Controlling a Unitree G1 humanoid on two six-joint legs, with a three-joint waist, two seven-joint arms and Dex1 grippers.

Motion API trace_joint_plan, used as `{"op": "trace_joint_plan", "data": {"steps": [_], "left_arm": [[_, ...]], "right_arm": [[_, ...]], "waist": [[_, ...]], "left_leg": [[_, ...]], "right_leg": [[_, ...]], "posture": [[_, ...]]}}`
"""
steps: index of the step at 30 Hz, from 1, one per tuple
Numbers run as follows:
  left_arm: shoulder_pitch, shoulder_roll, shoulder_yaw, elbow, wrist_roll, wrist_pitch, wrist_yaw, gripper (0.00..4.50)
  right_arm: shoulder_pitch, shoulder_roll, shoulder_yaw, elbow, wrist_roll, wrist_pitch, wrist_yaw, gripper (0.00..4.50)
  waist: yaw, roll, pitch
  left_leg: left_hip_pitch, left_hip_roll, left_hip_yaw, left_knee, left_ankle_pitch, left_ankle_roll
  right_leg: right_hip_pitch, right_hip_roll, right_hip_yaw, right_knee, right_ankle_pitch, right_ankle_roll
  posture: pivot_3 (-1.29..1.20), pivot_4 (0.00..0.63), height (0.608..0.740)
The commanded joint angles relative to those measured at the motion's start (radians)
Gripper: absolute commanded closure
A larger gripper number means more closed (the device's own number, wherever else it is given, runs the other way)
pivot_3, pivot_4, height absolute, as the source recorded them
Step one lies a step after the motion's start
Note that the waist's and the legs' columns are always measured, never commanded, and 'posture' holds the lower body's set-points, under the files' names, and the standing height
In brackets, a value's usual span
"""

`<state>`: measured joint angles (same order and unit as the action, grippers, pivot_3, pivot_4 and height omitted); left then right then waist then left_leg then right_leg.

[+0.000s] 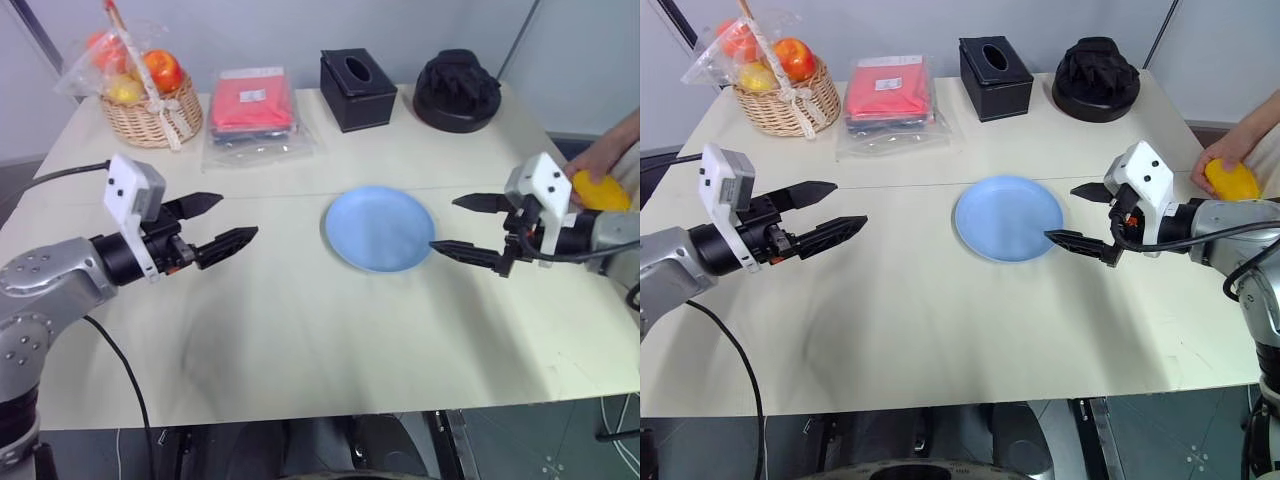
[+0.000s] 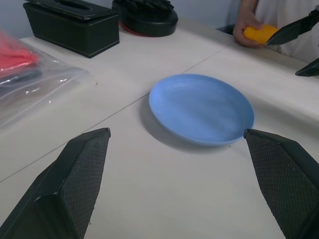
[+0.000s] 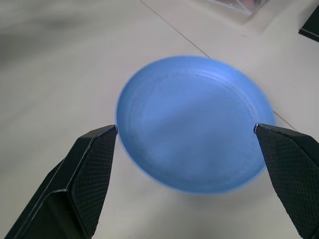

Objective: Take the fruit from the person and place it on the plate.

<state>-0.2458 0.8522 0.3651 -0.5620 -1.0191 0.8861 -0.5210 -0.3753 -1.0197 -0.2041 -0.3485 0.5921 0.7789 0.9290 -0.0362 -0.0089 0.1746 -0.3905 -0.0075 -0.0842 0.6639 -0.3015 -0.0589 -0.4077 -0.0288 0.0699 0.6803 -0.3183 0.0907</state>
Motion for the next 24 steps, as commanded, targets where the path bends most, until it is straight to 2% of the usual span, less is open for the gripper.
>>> {"op": "trace_joint_plan", "data": {"steps": [1,24], "left_arm": [[-0.007,0.005,0.015,-0.011,0.004,-0.019,-0.005,0.0],[0.002,-0.002,0.022,-0.024,-0.021,-0.019,0.004,0.0]], "right_arm": [[-0.026,-0.017,-0.039,-0.012,0.005,-0.012,-0.002,0.01],[-0.06,-0.013,-0.016,0.011,-0.013,-0.021,0.011,0.01]], "waist": [[0.0,0.0,0.0],[0.0,0.0,0.0]], "left_leg": [[0.0,0.0,0.0,0.0,0.0,0.0],[0.0,0.0,0.0,0.0,0.0,0.0]], "right_leg": [[0.0,0.0,0.0,0.0,0.0,0.0],[0.0,0.0,0.0,0.0,0.0,0.0]], "posture": [[0.0,0.15,0.74],[0.0,0.15,0.74]]}}
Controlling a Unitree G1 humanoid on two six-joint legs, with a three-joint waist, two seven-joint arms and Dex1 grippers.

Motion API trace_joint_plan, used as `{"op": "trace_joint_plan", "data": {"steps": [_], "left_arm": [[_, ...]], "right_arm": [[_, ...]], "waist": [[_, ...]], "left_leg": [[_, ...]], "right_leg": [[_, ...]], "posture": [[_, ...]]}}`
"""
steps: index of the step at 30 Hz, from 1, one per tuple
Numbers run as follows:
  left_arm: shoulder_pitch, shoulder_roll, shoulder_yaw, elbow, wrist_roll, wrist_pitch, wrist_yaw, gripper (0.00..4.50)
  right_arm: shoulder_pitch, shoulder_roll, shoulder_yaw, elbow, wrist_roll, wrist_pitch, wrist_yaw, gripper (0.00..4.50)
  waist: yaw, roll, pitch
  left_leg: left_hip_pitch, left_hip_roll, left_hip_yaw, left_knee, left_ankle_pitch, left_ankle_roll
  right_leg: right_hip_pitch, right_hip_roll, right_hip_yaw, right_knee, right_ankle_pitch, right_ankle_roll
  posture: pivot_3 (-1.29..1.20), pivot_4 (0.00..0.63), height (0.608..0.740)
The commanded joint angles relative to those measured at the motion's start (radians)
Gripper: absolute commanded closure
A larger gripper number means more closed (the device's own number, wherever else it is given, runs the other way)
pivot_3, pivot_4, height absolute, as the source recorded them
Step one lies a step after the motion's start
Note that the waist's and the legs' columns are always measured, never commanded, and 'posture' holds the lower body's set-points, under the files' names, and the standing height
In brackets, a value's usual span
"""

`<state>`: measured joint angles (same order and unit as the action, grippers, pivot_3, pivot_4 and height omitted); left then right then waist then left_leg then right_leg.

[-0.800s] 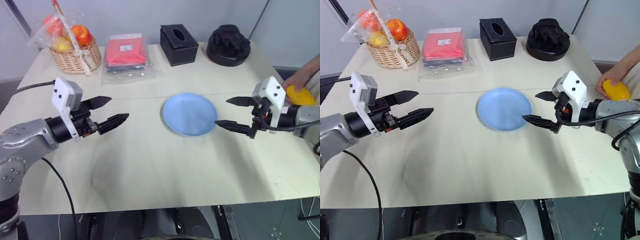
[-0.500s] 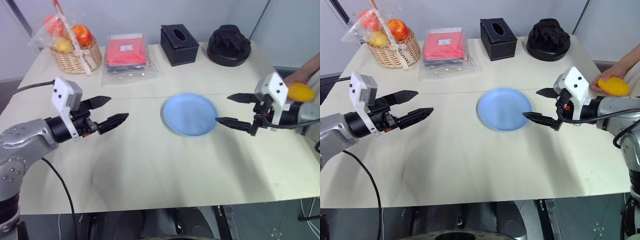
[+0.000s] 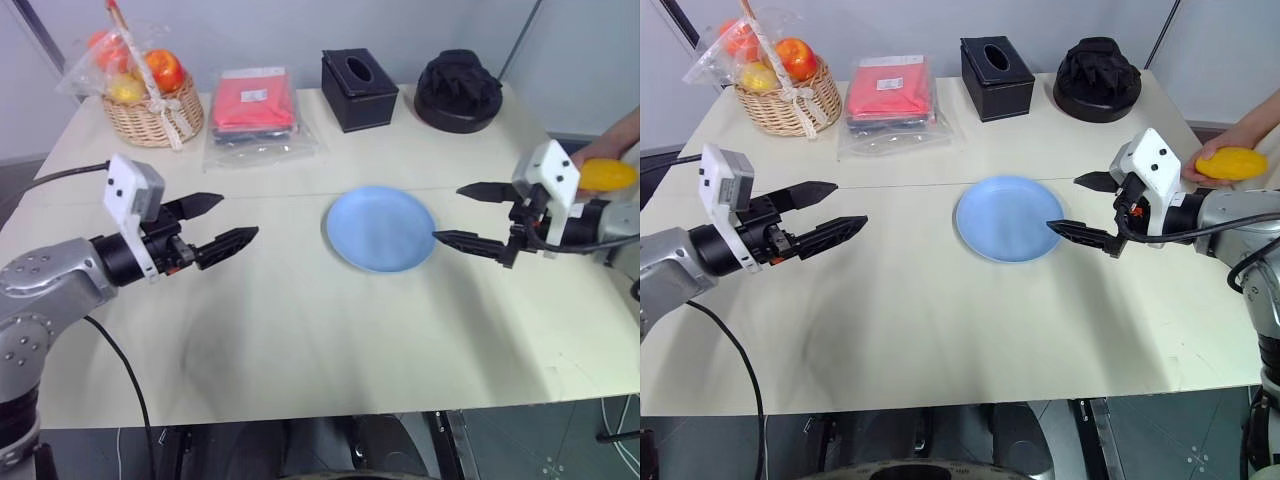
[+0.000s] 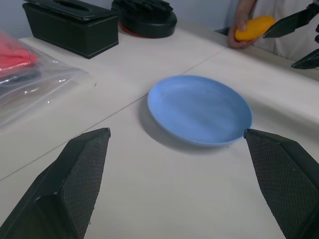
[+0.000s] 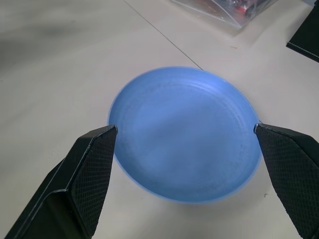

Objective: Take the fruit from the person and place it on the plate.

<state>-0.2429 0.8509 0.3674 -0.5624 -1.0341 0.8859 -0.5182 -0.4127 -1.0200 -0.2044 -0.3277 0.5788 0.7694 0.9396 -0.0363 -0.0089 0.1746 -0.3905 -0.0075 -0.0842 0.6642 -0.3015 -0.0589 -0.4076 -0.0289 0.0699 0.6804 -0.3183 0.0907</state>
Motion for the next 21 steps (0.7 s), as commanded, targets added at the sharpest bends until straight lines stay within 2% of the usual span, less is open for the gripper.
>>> {"op": "trace_joint_plan", "data": {"steps": [1,21], "left_arm": [[0.0,-0.001,0.019,-0.024,-0.006,-0.018,0.002,0.0],[0.006,0.001,0.025,-0.024,-0.004,-0.016,0.002,0.0]], "right_arm": [[-0.022,-0.012,-0.016,-0.011,0.001,-0.011,0.0,0.01],[-0.017,-0.008,-0.023,-0.024,0.005,0.006,-0.01,0.01]], "waist": [[0.0,0.0,0.0],[0.0,0.0,0.0]], "left_leg": [[0.0,0.0,0.0,0.0,0.0,0.0],[0.0,0.0,0.0,0.0,0.0,0.0]], "right_leg": [[0.0,0.0,0.0,0.0,0.0,0.0],[0.0,0.0,0.0,0.0,0.0,0.0]], "posture": [[0.0,0.15,0.74],[0.0,0.15,0.74]]}}
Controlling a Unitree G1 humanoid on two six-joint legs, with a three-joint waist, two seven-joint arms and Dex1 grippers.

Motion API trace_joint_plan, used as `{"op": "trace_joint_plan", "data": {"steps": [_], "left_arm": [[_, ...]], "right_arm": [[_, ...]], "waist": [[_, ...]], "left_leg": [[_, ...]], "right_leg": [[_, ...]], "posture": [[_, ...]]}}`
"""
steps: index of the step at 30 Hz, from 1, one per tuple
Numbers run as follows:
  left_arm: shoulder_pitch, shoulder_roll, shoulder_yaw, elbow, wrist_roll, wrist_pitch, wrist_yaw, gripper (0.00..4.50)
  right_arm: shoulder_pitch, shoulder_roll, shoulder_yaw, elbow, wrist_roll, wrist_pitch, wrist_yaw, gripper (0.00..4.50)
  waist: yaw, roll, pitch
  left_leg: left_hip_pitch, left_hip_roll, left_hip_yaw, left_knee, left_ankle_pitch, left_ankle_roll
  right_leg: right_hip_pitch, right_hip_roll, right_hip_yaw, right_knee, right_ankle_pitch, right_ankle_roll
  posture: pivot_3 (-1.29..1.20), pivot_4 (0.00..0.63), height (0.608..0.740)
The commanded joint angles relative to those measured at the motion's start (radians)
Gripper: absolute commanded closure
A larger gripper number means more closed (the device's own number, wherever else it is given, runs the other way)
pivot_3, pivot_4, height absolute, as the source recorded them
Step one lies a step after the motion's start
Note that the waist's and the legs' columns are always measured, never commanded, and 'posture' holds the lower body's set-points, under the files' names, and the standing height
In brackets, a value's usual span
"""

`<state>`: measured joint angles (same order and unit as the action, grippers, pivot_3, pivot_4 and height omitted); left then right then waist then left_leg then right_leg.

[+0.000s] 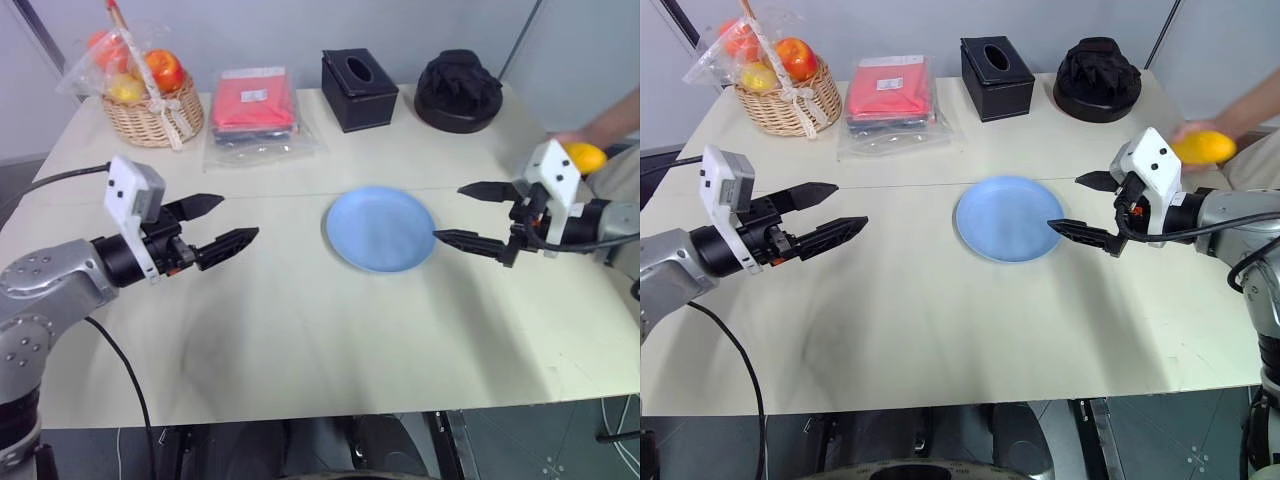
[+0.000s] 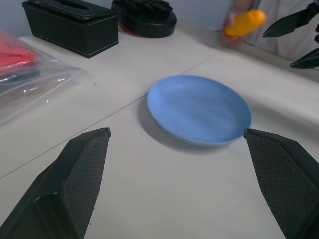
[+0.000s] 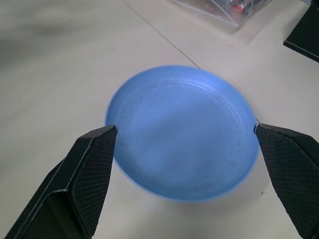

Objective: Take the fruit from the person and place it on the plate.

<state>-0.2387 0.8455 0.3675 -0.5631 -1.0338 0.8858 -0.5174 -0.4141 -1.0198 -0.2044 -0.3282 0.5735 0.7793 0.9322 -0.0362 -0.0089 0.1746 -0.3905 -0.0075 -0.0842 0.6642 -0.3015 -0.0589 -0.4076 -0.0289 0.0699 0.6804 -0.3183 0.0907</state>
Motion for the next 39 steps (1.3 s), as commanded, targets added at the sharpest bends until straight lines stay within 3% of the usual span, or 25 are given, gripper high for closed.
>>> {"op": "trace_joint_plan", "data": {"steps": [1,13,18,23,39], "left_arm": [[0.002,0.007,0.026,-0.023,-0.004,-0.015,0.001,0.0],[-0.008,0.004,0.016,-0.016,0.003,-0.019,0.003,0.0],[-0.02,0.001,0.004,-0.011,0.01,-0.021,0.002,0.0],[-0.032,-0.003,-0.008,-0.007,0.017,-0.02,-0.001,0.0],[-0.005,-0.002,0.019,-0.041,0.001,-0.015,0.023,0.0]], "right_arm": [[-0.015,-0.008,-0.024,-0.024,0.012,-0.002,-0.003,0.01],[-0.107,0.052,-0.031,-0.004,0.033,0.036,-0.079,0.01],[-0.309,0.187,-0.061,0.066,0.096,0.169,-0.267,0.01],[-0.386,0.282,-0.013,0.068,0.123,0.276,-0.352,0.01],[-0.467,0.378,0.123,0.239,-0.014,0.157,-0.362,0.01]], "waist": [[0.0,0.0,0.0],[-0.004,0.0,0.0],[-0.007,0.0,0.0],[-0.002,0.0,0.0],[-0.008,0.0,0.0]], "left_leg": [[0.0,0.0,0.0,0.0,0.0,0.0],[0.0,0.0,0.0,0.0,0.0,0.0],[0.0,0.0,0.0,0.0,0.0,0.0],[-0.001,0.0,0.0,0.0,0.0,0.0],[-0.001,0.0,0.0,0.0,0.0,0.0]], "right_leg": [[0.0,0.0,0.0,0.0,0.0,0.0],[0.0,0.0,0.0,0.001,0.0,0.0],[0.0,0.0,0.0,0.001,0.0,0.0],[-0.001,0.0,0.0,0.001,0.0,0.0],[-0.002,0.0,0.0,0.001,0.0,0.0]], "posture": [[0.0,0.15,0.74],[0.0,0.15,0.74],[0.0,0.15,0.74],[0.0,0.15,0.74],[0.0,0.15,0.74]]}}
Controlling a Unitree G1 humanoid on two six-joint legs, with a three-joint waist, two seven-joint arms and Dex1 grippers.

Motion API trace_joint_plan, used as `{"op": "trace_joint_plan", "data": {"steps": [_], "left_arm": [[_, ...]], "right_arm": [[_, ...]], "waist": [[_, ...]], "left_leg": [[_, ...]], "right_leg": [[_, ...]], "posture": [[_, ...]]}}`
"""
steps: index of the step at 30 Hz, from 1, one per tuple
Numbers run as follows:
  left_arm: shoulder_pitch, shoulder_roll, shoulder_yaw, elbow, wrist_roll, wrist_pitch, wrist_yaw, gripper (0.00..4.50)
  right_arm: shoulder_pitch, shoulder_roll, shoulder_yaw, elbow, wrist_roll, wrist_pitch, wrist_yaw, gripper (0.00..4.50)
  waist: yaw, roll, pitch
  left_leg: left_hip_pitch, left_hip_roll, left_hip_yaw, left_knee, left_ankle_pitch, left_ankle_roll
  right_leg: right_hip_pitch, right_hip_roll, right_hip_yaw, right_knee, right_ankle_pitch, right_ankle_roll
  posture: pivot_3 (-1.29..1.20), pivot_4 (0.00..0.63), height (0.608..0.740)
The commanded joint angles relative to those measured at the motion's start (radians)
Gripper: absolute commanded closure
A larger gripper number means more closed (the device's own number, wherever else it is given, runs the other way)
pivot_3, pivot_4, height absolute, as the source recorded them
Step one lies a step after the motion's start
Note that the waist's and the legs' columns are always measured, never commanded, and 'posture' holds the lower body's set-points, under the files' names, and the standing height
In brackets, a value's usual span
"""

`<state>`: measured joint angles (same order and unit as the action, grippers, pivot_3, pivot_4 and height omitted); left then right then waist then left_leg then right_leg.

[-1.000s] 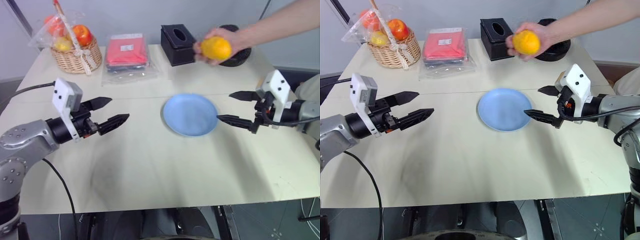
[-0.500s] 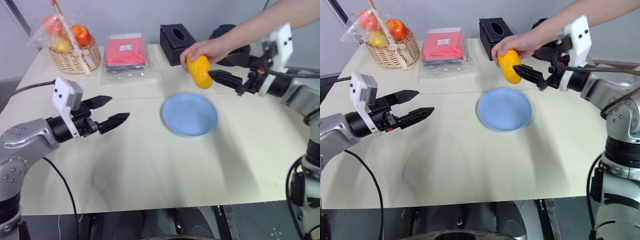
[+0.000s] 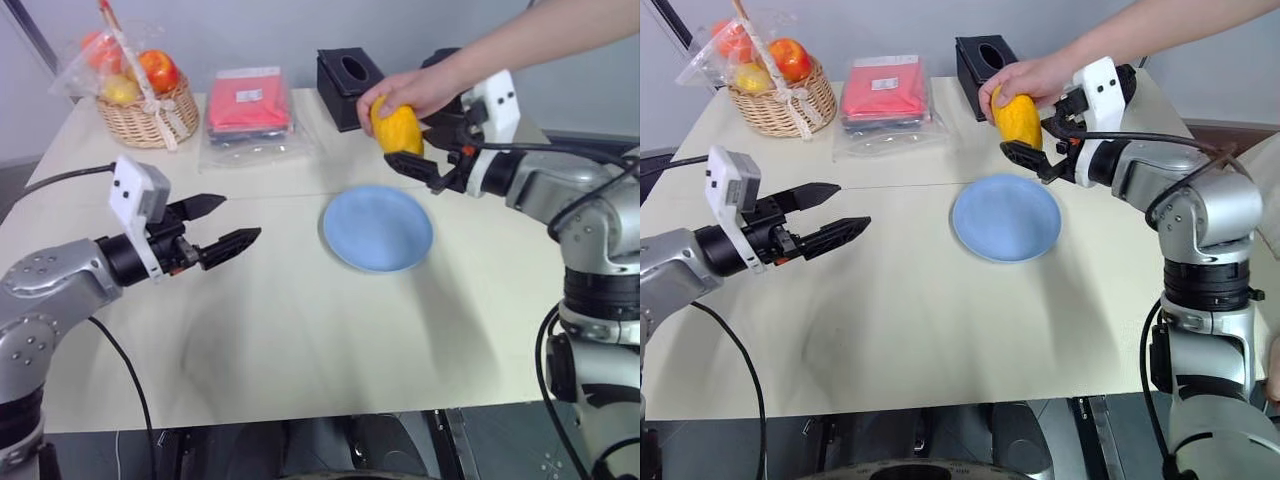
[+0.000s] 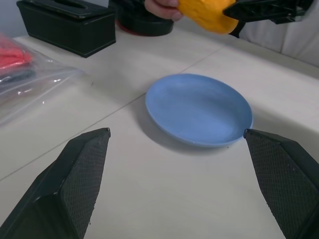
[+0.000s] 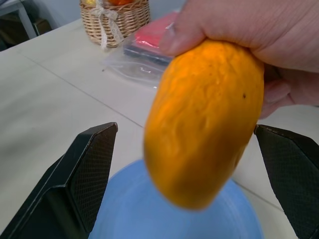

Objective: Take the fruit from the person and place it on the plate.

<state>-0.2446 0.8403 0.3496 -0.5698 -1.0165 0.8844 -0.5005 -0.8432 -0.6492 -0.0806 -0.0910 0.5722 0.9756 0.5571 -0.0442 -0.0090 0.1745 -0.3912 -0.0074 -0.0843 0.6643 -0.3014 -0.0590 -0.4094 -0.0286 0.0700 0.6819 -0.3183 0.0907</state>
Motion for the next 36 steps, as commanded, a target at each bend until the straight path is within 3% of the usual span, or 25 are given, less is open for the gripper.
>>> {"op": "trace_joint_plan", "data": {"steps": [1,9,12,14,16,29,33,36], "left_arm": [[0.002,0.003,0.038,-0.036,-0.017,-0.014,0.008,0.0],[0.026,0.004,0.054,-0.057,-0.032,-0.012,0.03,0.0],[0.035,0.006,0.06,-0.063,-0.036,-0.013,0.037,0.0],[0.038,0.006,0.062,-0.064,-0.038,-0.014,0.04,0.0],[0.04,0.007,0.063,-0.066,-0.04,-0.013,0.042,0.0],[0.025,0.007,0.046,-0.052,-0.035,-0.017,0.038,0.0],[0.024,0.003,0.041,-0.052,-0.033,-0.017,0.037,0.0],[0.026,0.003,0.04,-0.053,-0.033,-0.015,0.037,0.0]], "right_arm": [[-0.042,0.013,0.004,0.007,-0.017,-0.045,0.018,0.01],[-0.082,0.061,0.04,0.083,-0.066,-0.106,0.041,0.01],[-0.088,0.069,0.041,0.094,-0.075,-0.118,0.047,0.87],[-0.09,0.071,0.042,0.091,-0.08,-0.117,0.051,1.7],[-0.091,0.07,0.046,0.087,-0.086,-0.116,0.055,1.97],[-0.066,0.059,0.043,0.049,-0.088,-0.096,0.07,1.97],[0.002,0.041,0.082,0.031,-0.124,-0.113,0.081,1.97],[0.145,0.029,0.192,-0.002,-0.206,-0.185,0.102,1.97]], "waist": [[0.0,0.0,0.0],[0.0,0.0,0.0],[0.0,0.0,0.0],[0.0,0.0,0.0],[-0.002,0.0,0.0],[0.0,0.0,0.0],[0.003,0.0,0.0],[0.003,0.0,0.0]], "left_leg": [[0.0,0.0,0.0,0.0,0.0,0.0],[0.0,0.0,0.0,0.0,0.0,0.0],[0.0,0.0,0.0,0.0,0.0,0.0],[0.0,0.0,0.0,0.0,0.0,0.0],[0.0,0.0,0.0,0.0,0.0,0.0],[0.0,0.0,0.0,-0.001,0.0,0.0],[0.0,0.0,0.0,0.0,0.0,0.0],[0.0,0.0,0.0,0.0,0.0,0.0]], "right_leg": [[0.0,0.0,0.0,0.0,0.0,0.0],[0.0,0.0,0.0,0.0,0.0,0.0],[0.0,0.0,0.0,0.0,0.0,0.0],[0.0,0.0,0.0,0.0,0.0,0.0],[0.0,0.0,0.0,0.0,0.0,0.0],[-0.001,0.0,0.0,0.0,0.0,0.0],[0.0,-0.001,0.0,0.0,0.0,0.0],[0.0,-0.001,0.0,0.0,0.0,0.0]], "posture": [[0.0,0.15,0.74],[0.0,0.15,0.74],[0.0,0.15,0.74],[0.0,0.15,0.74],[0.0,0.15,0.74],[0.0,0.15,0.74],[0.0,0.15,0.74],[0.0,0.15,0.74]]}}
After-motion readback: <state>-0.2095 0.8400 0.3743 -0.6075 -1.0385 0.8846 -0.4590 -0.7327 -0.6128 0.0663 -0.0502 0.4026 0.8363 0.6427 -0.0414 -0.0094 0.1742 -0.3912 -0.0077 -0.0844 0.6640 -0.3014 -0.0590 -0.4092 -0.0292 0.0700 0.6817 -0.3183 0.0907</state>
